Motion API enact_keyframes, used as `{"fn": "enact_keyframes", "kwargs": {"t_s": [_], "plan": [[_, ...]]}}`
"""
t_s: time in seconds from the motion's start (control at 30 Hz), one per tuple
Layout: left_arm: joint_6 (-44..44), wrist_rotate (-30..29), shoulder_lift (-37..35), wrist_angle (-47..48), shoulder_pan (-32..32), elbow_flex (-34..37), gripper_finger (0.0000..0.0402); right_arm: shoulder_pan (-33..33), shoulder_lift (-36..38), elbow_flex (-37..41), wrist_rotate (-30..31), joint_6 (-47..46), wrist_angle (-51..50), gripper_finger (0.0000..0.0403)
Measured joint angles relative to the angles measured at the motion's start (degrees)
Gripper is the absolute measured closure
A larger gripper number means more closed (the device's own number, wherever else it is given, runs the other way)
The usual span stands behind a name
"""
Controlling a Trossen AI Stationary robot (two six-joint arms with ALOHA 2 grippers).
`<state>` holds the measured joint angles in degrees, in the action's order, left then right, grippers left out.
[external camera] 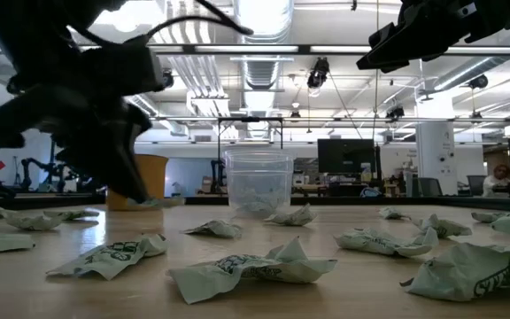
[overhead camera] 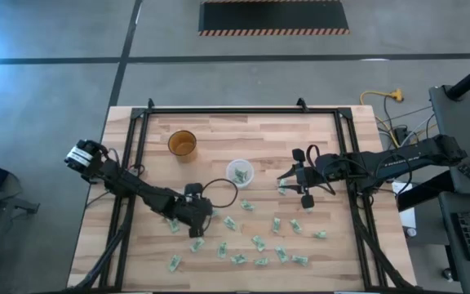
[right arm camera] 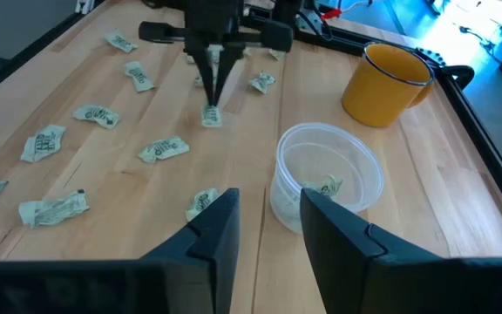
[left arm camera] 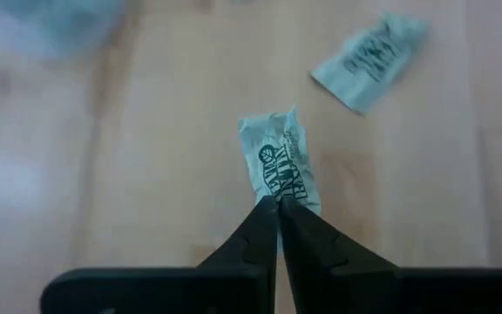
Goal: Pick and place Stevia / Truvia into bins
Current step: Put the stevia packet into the transparent container
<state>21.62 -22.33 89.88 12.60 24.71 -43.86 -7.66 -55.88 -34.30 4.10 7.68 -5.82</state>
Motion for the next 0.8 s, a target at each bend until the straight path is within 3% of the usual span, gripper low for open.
{"fn": "enact_keyframes", "kwargs": {"t_s": [0.43, 0.53, 0.67, 0.8], "plan": [[-14.1, -32.2, -0.4, -1.5, -1.2, -4.4, 0.0402, 0.0, 0.0, 0.0, 0.4, 0.4, 0.0, 0.0298], [-19.1, -31.3, -0.4, -5.7, -4.3, -4.4, 0.0401, 0.0, 0.0, 0.1, 0.4, 0.4, 0.1, 0.0301], [-25.6, -21.1, -0.3, -11.3, -10.0, -4.5, 0.0402, 0.0, -0.1, 0.4, 0.5, 0.4, 0.1, 0.0305], [-27.0, -18.4, -0.3, -13.3, -14.2, -4.8, 0.0402, 0.0, -0.1, 0.6, 0.5, 0.4, 0.1, 0.0305]]}}
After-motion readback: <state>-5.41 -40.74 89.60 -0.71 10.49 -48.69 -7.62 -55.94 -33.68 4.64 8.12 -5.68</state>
